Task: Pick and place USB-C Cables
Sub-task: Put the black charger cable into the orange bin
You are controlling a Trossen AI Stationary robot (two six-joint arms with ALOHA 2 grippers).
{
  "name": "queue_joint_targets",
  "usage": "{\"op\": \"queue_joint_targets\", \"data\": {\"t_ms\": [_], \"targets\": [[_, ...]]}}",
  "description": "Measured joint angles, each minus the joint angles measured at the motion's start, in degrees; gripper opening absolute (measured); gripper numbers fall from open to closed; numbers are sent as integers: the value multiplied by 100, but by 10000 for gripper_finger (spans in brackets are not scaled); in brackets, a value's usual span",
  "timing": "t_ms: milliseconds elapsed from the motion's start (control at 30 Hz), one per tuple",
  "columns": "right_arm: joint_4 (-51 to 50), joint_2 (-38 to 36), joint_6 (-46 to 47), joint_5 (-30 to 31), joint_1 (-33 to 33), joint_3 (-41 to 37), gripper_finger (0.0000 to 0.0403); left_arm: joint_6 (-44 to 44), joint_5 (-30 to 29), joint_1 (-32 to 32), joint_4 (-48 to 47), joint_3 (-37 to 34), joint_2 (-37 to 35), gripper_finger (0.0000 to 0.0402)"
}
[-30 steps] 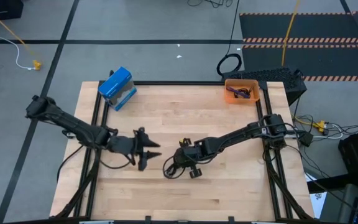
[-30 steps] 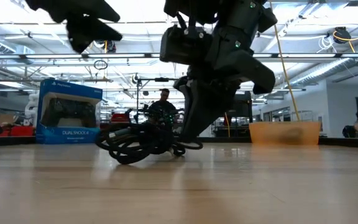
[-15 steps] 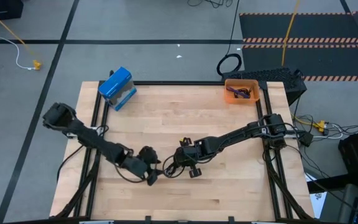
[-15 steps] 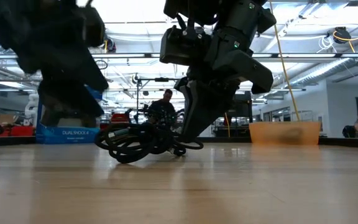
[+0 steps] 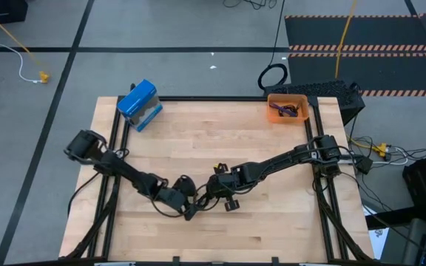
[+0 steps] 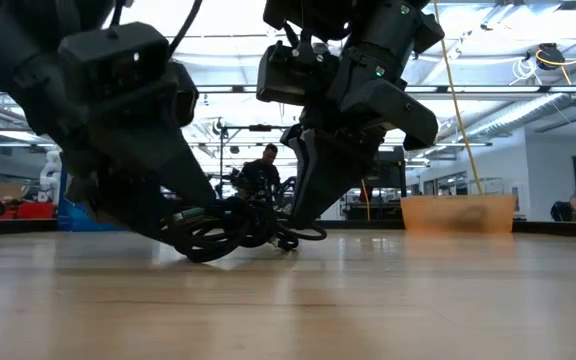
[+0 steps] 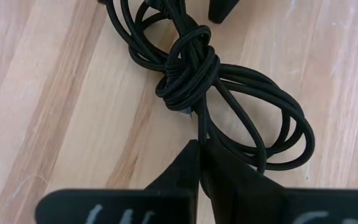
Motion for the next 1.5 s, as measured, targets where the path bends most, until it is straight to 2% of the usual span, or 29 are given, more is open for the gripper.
{"op": "queue_joint_targets", "data": {"t_ms": [367, 767, 933, 1067, 1267, 1500], "targets": [[4, 0, 44, 0, 0, 0, 8, 311, 65, 106, 349, 0, 108, 258], [0, 0, 157, -4, 11, 0, 9, 754, 323, 233, 435, -2, 110, 105], [-2, -2, 241, -4, 33, 0, 23, 966, 416, 288, 404, -6, 76, 54], [-19, -147, 290, 44, 103, 0, 50, 1290, 597, 358, 306, -9, -167, 39], [-138, -719, 568, 682, 258, 0, 108, 1986, 590, 553, -340, -7, -910, 47], [-383, -1487, 1068, 1229, 502, 0, 162, 3604, 307, 702, -867, -2, -1807, 48]]}}
